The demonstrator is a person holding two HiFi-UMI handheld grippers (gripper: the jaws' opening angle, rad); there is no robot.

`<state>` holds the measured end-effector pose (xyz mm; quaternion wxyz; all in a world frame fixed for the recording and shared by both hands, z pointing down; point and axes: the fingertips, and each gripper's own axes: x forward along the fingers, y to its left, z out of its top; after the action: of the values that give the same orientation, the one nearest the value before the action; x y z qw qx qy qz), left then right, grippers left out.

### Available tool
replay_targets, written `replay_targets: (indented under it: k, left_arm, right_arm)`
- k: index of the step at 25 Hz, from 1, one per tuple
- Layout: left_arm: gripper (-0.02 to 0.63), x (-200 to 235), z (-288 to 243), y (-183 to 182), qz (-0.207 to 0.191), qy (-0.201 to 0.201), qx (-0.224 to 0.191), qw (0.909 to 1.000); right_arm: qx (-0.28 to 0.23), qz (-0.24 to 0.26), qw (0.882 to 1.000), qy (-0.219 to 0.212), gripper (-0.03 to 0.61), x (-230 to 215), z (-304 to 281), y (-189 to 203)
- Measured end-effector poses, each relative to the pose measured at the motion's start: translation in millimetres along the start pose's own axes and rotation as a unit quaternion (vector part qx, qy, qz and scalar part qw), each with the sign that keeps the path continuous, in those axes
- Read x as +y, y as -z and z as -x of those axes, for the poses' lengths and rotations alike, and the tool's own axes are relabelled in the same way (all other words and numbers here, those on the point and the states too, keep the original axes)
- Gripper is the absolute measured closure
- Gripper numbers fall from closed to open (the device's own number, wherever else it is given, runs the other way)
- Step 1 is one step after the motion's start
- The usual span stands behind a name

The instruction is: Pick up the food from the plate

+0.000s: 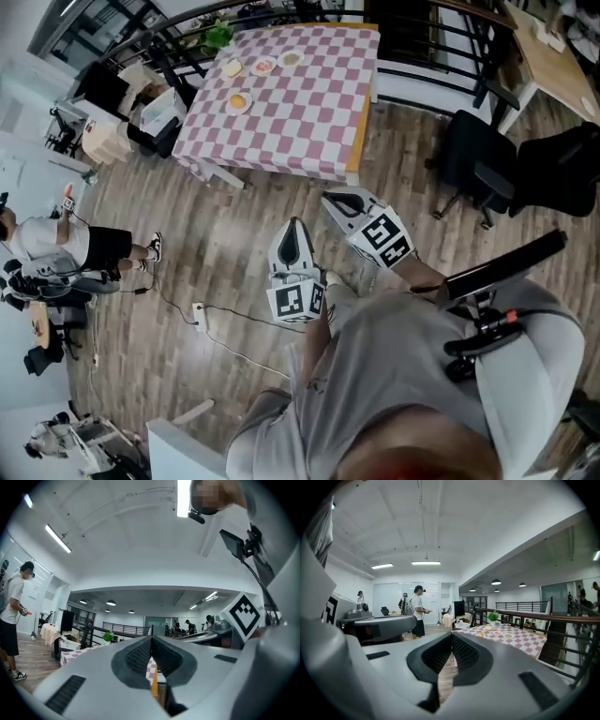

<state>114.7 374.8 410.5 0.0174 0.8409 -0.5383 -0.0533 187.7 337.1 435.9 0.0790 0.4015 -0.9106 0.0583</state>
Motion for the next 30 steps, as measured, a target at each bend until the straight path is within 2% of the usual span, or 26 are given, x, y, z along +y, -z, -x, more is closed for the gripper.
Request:
replay_targets:
  k: [10, 16, 25, 30]
  left_arm:
    - [0.607, 133.4, -34.0, -37.1, -0.03, 0.036, -0.021, 0.9987]
    - [0.607, 199.5, -43.0, -26.6, -0.021, 0.057, -0.019, 0.998]
    - [0.607, 240.7, -56.0, -11.8, 0.014, 0.069, -0.016, 0.9974]
    - [0.607, 254.6, -54.3, -12.7, 0.015, 0.055, -0.017, 0.9982]
  right_arm:
    - [-0.001, 0.029, 1.0, -0.009, 0.565, 27.2, -144.0, -51.6]
    - [-0.01, 0.054, 0.998, 0.007, 0.565, 42.5, -197.7, -56.0]
    - [0.013, 0.051, 0.998, 0.034, 0.565, 32.1, -221.4, -48.4]
    - [0.019, 0.042, 0.999, 0.023, 0.565, 31.2, -240.5, -44.3]
